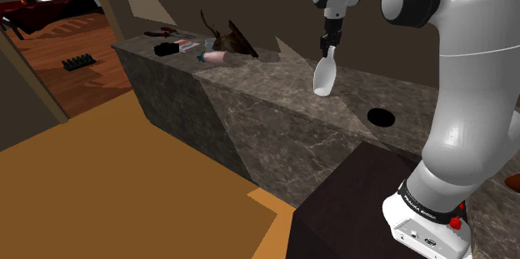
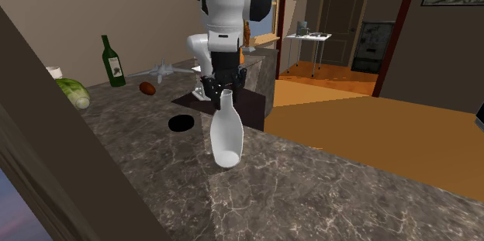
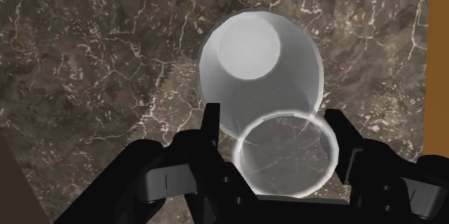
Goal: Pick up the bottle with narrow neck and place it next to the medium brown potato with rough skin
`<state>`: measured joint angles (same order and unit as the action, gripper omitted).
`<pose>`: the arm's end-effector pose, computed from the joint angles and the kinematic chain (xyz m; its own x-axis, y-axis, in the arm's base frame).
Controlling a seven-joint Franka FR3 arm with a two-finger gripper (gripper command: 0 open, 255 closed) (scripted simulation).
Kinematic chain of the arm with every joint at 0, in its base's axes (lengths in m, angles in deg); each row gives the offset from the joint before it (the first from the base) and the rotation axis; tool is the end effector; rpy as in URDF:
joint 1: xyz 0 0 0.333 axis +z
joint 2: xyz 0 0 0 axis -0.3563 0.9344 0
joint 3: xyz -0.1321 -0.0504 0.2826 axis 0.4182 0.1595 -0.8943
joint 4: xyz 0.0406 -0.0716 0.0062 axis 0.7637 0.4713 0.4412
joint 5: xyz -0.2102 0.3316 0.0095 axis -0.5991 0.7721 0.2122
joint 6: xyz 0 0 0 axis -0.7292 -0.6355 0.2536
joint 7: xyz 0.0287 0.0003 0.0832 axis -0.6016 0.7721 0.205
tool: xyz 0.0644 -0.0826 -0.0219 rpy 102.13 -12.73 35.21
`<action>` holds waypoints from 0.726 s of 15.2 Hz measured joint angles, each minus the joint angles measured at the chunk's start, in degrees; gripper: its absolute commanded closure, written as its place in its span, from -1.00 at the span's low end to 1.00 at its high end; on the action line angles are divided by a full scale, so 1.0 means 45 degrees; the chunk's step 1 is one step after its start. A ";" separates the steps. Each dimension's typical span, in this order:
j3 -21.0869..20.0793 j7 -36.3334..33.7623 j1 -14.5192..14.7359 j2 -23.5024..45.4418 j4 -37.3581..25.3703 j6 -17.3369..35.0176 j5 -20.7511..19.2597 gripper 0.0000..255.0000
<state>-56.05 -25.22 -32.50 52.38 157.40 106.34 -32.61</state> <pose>0.5777 -0.3507 0.4233 0.9986 -0.0018 -0.0522 -0.0021 -1.0000 -0.0050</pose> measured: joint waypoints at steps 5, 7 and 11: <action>-0.0001 -0.0001 0.0000 0.0001 -0.0002 -0.0001 0.0000 1.00; -0.0001 -0.0001 0.0000 0.0001 -0.0002 -0.0001 0.0000 1.00; 0.0009 -0.0010 -0.0010 -0.0021 -0.0163 -0.0186 -0.0016 1.00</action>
<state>-56.01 -25.27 -32.54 52.28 156.67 105.50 -32.68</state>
